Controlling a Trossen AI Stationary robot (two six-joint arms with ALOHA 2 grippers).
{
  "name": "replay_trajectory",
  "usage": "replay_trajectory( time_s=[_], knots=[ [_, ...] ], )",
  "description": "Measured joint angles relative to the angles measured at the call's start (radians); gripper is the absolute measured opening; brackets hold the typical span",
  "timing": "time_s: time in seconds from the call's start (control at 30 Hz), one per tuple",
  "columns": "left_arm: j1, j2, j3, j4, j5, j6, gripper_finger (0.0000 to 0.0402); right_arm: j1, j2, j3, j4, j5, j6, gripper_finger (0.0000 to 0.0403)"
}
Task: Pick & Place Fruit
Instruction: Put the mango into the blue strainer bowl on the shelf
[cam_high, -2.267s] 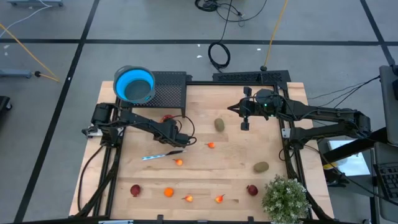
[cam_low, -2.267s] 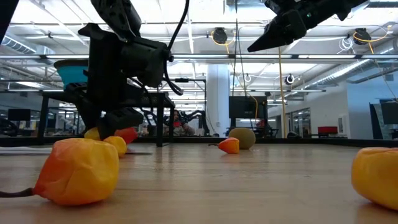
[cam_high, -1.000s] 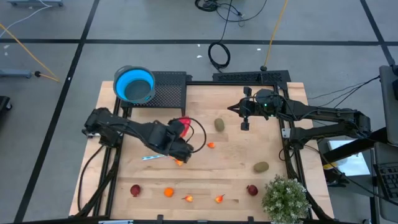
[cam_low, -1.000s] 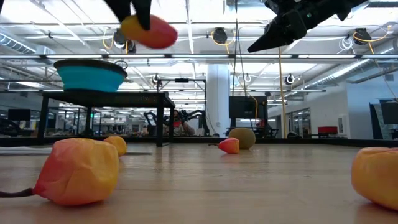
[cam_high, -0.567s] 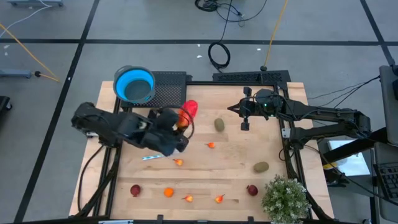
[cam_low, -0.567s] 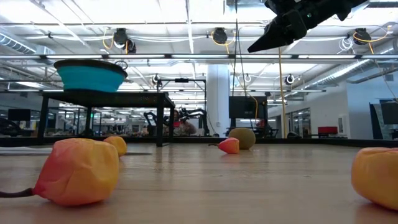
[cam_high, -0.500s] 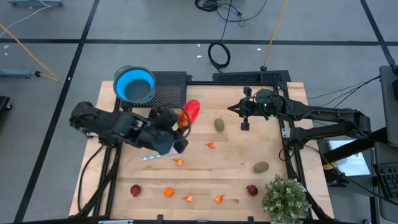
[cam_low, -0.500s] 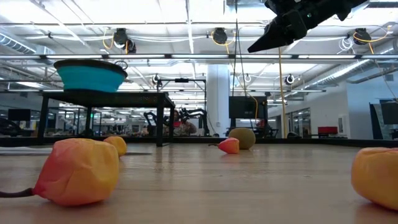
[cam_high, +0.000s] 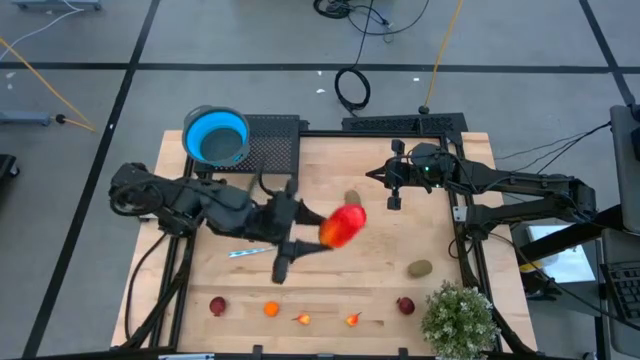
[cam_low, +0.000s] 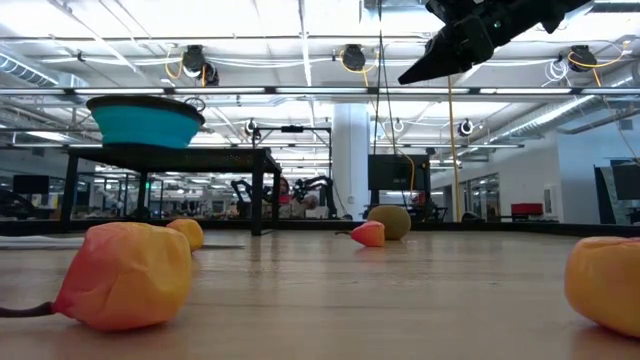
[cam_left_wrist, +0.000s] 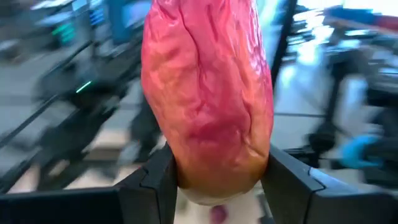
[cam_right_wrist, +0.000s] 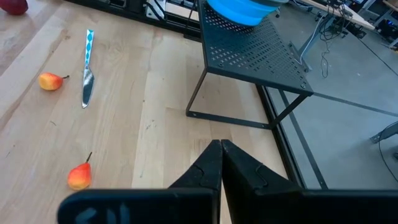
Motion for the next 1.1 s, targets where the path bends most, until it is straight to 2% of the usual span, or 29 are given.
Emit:
replay_trajectory(
  time_s=[0.23,0.3,0.53,0.67,0.83,0.97,1.1],
  knots=[
    [0.0,0.0,0.0,0.17,0.343,0.135,0.0176,0.0,0.0,0.0,0.0,0.0,0.0,0.0],
    [-0.001,0.0,0.0,0.191,0.376,0.154,0.0176,0.0,0.0,0.0,0.0,0.0,0.0,0.0],
    [0.0,0.0,0.0,0.199,0.375,0.151,0.018,0.0,0.0,0.0,0.0,0.0,0.0,0.0],
    [0.001,0.0,0.0,0.122,0.305,0.026,0.0181,0.0,0.0,0.0,0.0,0.0,0.0,0.0],
    [0.006,0.001,-0.002,-0.125,0.121,-0.23,0.0182,0.0,0.0,0.0,0.0,0.0,-0.002,0.0],
    [0.018,0.001,-0.002,-0.316,0.055,-0.444,0.0183,0.0,0.0,0.0,0.0,0.0,-0.003,0.0],
    [0.035,0.001,-0.002,-0.483,-0.033,-0.592,0.0183,0.0,0.0,0.0,0.0,0.0,-0.003,0.0]
  ],
)
